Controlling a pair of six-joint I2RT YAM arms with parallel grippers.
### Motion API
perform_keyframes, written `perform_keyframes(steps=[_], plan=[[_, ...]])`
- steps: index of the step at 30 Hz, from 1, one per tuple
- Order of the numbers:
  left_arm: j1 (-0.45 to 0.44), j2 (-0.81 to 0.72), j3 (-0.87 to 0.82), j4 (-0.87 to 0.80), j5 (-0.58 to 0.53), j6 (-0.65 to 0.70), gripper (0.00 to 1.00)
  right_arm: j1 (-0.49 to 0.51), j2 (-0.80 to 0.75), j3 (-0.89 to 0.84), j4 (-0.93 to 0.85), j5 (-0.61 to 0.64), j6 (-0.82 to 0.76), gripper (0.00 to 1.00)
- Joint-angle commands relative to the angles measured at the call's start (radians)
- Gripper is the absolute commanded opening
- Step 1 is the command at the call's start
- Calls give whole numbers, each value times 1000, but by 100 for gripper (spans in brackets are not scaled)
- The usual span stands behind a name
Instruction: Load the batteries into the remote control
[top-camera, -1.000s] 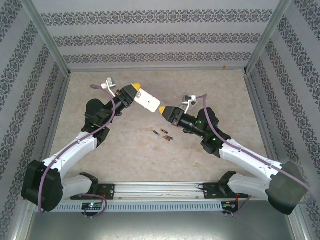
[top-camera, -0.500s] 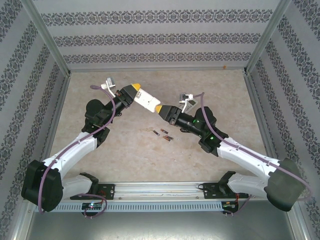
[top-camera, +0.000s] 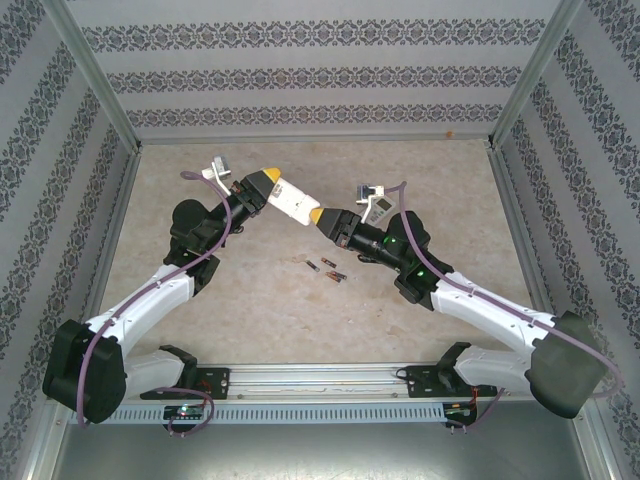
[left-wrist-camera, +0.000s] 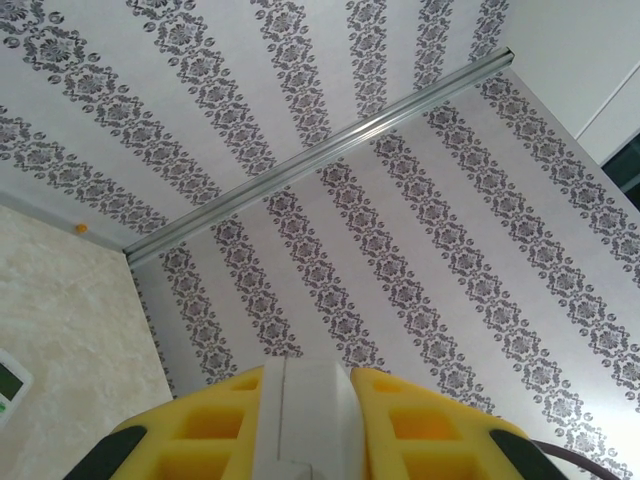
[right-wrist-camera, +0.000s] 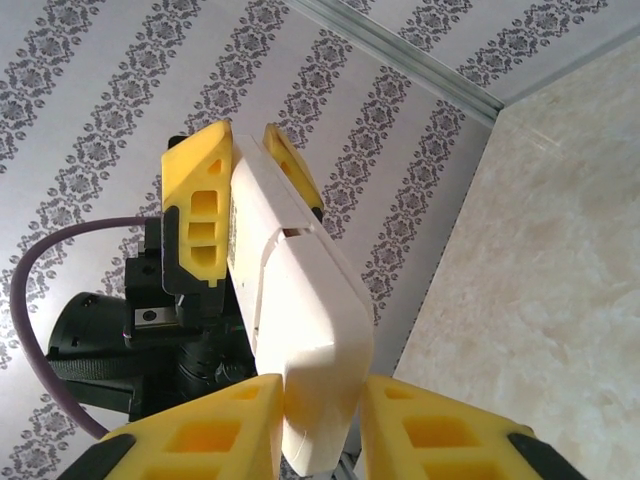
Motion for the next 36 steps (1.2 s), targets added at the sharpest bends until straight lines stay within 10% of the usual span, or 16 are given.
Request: perform_keyframes(steps=[1,20,26,31,36], plan=[[8,1,-7,74,-3,-8,0,4,13,32,39,-8,-2,18],[121,-15,-67,43,-23,-13,0,-142,-158,-172,-10,27,30,9],[121,0,-63,-125,-44,104,0,-139,-123,-120,-216,14,-229,31],[101,-9,-48,-193,43,109,0,-22,-147,-10,-432,105,-698,96],[-2,-64,5,-383,38,210,0,127,-137,62,-474,281,-1188,98]])
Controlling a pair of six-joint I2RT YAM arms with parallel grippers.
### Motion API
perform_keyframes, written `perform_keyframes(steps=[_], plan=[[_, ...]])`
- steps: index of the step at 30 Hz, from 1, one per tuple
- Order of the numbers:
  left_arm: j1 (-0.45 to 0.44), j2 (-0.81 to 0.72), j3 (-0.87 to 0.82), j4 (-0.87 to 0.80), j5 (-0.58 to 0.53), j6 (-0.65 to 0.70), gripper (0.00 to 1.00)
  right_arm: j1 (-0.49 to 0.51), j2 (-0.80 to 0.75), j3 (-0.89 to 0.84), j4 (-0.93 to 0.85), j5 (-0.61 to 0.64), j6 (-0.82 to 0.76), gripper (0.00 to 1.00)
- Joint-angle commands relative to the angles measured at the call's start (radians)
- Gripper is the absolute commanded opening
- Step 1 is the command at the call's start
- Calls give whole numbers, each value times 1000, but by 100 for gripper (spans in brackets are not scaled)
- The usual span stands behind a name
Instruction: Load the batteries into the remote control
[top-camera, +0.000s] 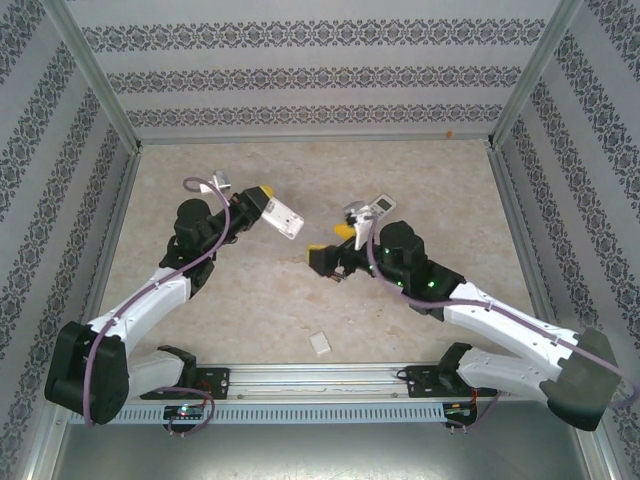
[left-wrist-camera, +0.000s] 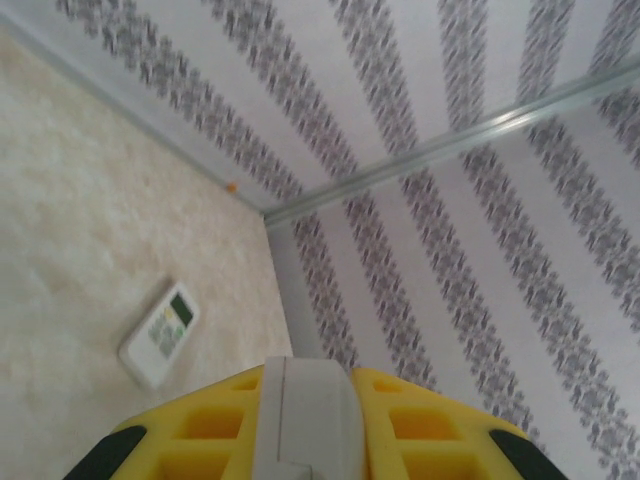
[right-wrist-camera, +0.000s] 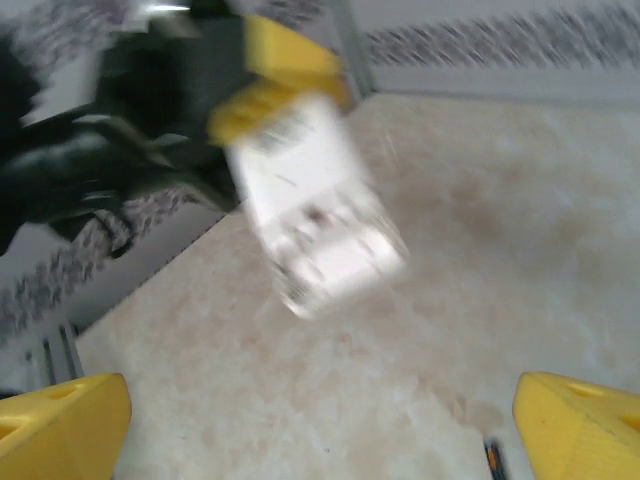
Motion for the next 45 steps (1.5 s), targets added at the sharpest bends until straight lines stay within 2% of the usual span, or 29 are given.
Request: perform_keyframes(steps=[1,4,8,10,15,18,22,23,24,25,26,29,31,32,34,36,39,42,45], plan=[[-73,-63,63,-129,14,110,0,26,-7,36,-33,83,-450,98],[-112,-86,58,-124,0,113,0,71,35,77,-59,98,-617,98],[-151,-92,61,-96,-1,100,0,87,118,135,-60,26,-622,97],[-159,-95,59,-75,8,90,0,91,163,159,-43,56,-609,94],[-164,-131,54,-100,-2,96,0,92,232,223,-46,127,-573,60],[-165,-152,49,-106,-9,104,0,90,254,244,-54,127,-554,56],[-165,-151,45,-88,-3,112,0,90,274,258,-50,75,-531,38],[-165,-154,43,-93,-7,132,16,89,278,261,-54,70,-535,36],[-164,-169,43,-118,-31,164,39,82,281,262,-61,72,-541,34],[-164,-191,45,-164,-65,209,59,67,282,260,-68,73,-551,32],[-163,-230,61,-269,-127,291,75,33,288,258,-81,53,-564,30],[-162,-347,120,-599,-384,481,93,-85,335,262,-141,-45,-672,25],[-161,-398,148,-745,-509,554,100,-136,394,288,-186,-74,-788,23],[-158,-414,164,-804,-548,586,100,-157,435,319,-228,-102,-856,24],[-157,-431,187,-894,-571,635,100,-179,520,382,-298,-134,-988,23],[-156,-441,200,-945,-548,673,100,-189,624,479,-408,-166,-1134,23],[-156,-447,199,-975,-483,699,100,-186,799,673,-606,-138,-1279,24],[-154,-431,194,-1000,-451,692,100,-183,932,782,-665,-147,-1367,25],[-154,-408,186,-1006,-436,675,100,-173,1026,843,-641,-152,-1396,26]])
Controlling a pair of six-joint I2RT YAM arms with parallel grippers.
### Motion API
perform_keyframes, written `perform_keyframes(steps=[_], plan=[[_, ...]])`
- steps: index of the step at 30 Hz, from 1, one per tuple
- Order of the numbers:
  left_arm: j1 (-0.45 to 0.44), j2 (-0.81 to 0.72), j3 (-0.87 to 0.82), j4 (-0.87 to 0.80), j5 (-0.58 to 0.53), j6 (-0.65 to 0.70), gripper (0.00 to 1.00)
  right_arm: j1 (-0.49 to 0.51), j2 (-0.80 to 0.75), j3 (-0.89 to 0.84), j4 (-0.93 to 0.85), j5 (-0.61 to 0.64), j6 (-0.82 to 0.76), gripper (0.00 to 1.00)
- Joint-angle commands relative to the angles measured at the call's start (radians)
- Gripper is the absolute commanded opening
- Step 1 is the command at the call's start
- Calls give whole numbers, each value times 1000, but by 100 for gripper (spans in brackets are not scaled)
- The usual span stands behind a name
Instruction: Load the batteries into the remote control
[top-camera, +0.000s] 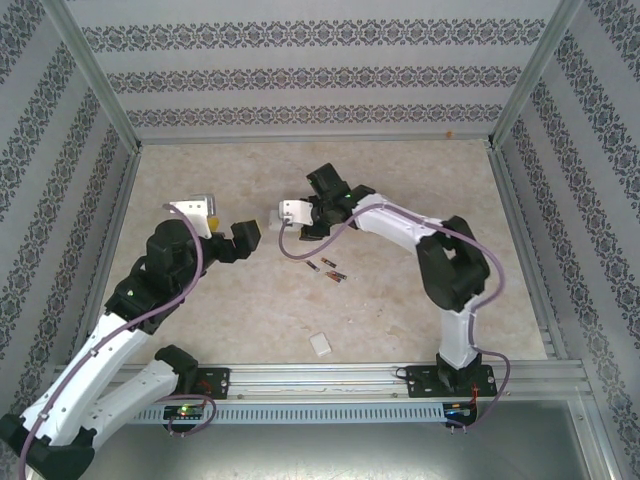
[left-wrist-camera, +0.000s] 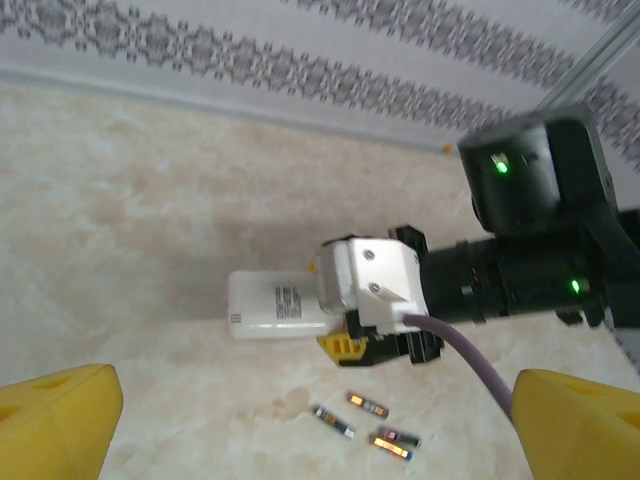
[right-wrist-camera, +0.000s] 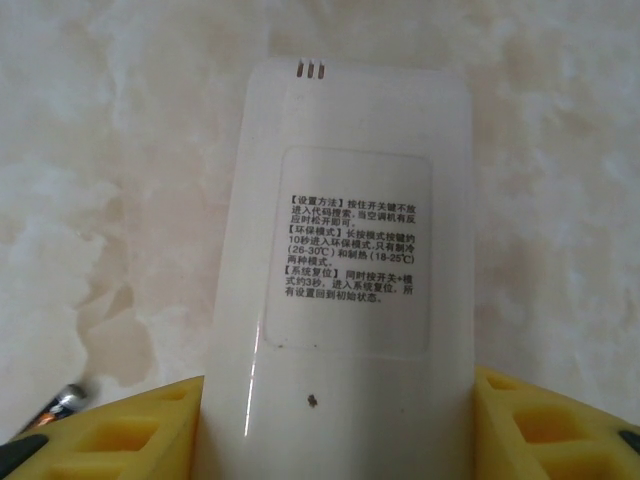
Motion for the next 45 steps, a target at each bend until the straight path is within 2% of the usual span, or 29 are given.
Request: perform_keyframes(steps=[1,7,10,11,12,16,19,22,25,27,29,31,33,38,45], plan=[[5,11,-7,-62,34,26,100,16,83,78,-85,-46,-126,26],[6,17,-35,-40,51,11,100,32,213,166,-96,-49,-149,36],[8,19,-41,-39,45,0,100,38,237,187,-94,-29,-152,52],[9,22,-42,-36,44,-3,100,37,238,191,-94,-27,-147,60],[10,25,-45,-33,43,-5,100,38,233,195,-94,-24,-143,63],[20,44,-46,-33,47,-14,100,31,152,171,-65,-35,-74,64],[44,75,-29,-46,79,-27,100,12,31,90,-13,-94,52,65],[70,128,-3,-69,112,-33,100,9,-113,-42,75,-93,298,65],[102,195,23,-93,147,-51,100,19,-224,-179,151,1,689,63],[119,235,32,-102,166,-61,100,22,-254,-222,106,56,980,57],[132,260,32,-98,190,-67,100,21,-247,-223,13,92,1188,50],[143,272,28,-90,215,-71,100,27,-249,-253,-4,73,1286,47],[148,273,23,-83,225,-73,100,49,-249,-282,10,74,1304,47],[154,262,10,-79,232,-76,100,104,-155,-217,-61,117,1206,43],[159,257,4,-79,242,-74,100,122,-49,-187,-54,204,1159,43]])
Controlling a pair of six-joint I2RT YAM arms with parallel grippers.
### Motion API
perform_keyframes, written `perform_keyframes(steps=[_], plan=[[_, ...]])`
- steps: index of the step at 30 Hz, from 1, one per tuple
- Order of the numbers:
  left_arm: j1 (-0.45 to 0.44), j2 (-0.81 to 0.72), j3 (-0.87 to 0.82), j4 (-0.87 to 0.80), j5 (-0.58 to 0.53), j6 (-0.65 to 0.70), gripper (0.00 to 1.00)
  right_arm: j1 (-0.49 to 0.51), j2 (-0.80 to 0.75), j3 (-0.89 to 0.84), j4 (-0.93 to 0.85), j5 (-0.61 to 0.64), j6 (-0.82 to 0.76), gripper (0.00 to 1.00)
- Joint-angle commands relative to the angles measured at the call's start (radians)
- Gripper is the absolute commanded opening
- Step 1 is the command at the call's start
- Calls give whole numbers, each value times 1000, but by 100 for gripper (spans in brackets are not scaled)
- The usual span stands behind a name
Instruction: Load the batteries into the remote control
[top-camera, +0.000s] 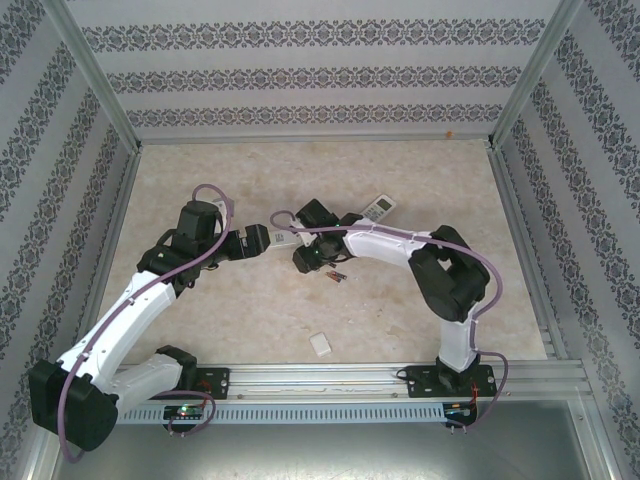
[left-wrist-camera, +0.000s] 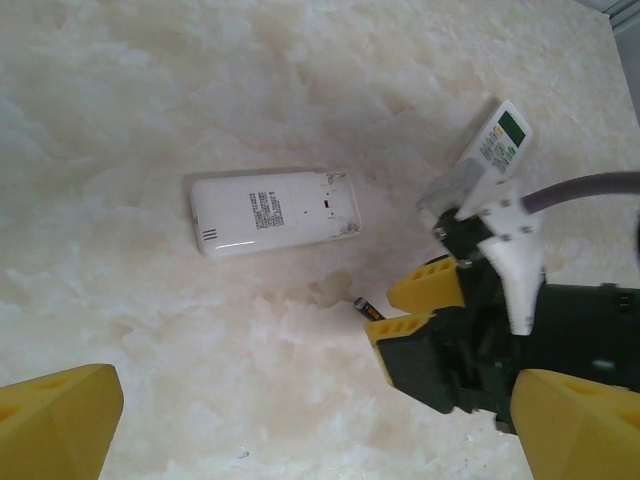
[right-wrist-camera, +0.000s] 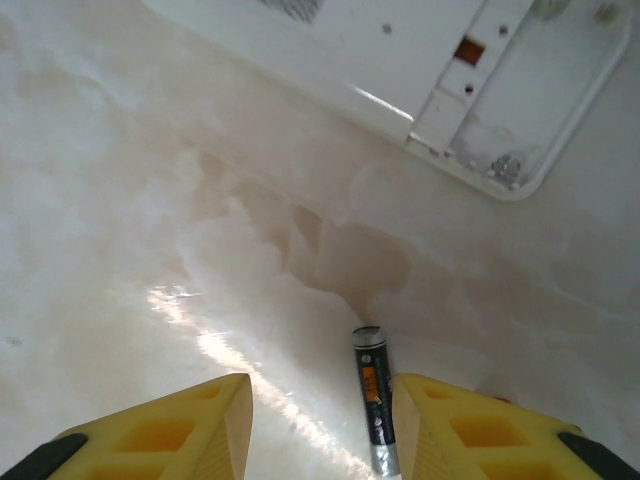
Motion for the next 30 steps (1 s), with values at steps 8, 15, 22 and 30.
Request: perform_keyframes(steps=[8,15,22,30], plan=[[17,-5,-10,25,27,-10,100,9,76,29,-21,88,-35,28],[21,3,-17,38,39,-14,100,19,72,54,-43,106,-23,11],[25,-2,-27,50,50,-10,100,-63,-86,13,87,-46,250,10],[30,17,-25,54,67,-18,100,-97,27,121,108,-39,363,11]])
